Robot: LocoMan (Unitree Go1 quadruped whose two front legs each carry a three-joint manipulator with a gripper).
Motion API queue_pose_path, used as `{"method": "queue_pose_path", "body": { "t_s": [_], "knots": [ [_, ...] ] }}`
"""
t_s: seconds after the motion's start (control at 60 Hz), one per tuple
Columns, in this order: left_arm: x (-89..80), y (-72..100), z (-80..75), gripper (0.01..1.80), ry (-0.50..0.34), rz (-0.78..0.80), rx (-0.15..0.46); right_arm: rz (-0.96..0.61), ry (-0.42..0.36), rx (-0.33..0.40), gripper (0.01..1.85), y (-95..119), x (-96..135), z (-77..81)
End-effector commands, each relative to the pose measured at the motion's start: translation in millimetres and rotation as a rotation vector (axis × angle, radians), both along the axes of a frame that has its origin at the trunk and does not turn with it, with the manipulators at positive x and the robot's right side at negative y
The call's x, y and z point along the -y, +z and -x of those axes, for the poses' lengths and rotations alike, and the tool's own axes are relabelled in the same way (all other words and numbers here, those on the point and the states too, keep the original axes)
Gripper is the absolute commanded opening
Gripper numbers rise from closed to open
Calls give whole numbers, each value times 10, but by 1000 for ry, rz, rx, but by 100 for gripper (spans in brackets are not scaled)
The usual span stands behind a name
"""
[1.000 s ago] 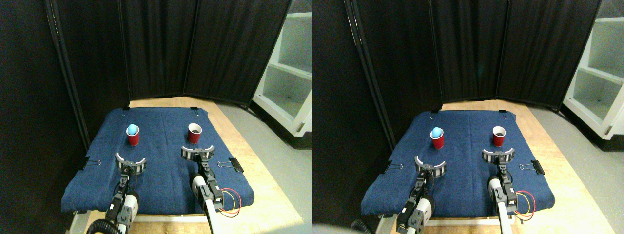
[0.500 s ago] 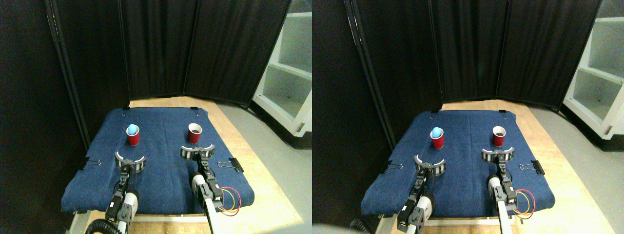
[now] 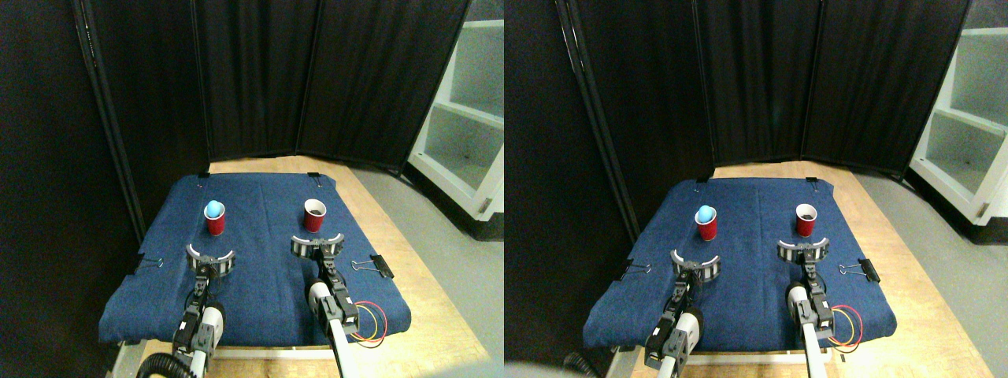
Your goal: Pour (bimanual)
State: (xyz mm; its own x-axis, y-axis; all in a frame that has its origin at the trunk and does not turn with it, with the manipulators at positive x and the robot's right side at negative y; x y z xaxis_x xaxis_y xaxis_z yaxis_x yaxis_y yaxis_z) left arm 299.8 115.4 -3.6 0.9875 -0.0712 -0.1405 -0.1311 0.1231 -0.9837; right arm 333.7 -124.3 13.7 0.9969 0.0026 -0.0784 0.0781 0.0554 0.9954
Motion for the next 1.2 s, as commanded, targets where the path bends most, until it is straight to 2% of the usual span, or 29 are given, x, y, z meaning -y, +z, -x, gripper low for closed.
{"method": "queue_pose_path", "body": {
  "t_s": [0.017, 0.333, 1.2],
  "knots": [
    [15, 57, -32, 113, -13, -1, 39, 3, 2, 31, 135, 49, -34, -32],
    [13, 35, -70, 113, -2, 11, 29, -10, -7, 34, 140, 50, -27, -67],
    [24, 11, -132, 113, 3, 13, 11, 17, -10, 26, 137, 15, -23, -101]
  ]
}}
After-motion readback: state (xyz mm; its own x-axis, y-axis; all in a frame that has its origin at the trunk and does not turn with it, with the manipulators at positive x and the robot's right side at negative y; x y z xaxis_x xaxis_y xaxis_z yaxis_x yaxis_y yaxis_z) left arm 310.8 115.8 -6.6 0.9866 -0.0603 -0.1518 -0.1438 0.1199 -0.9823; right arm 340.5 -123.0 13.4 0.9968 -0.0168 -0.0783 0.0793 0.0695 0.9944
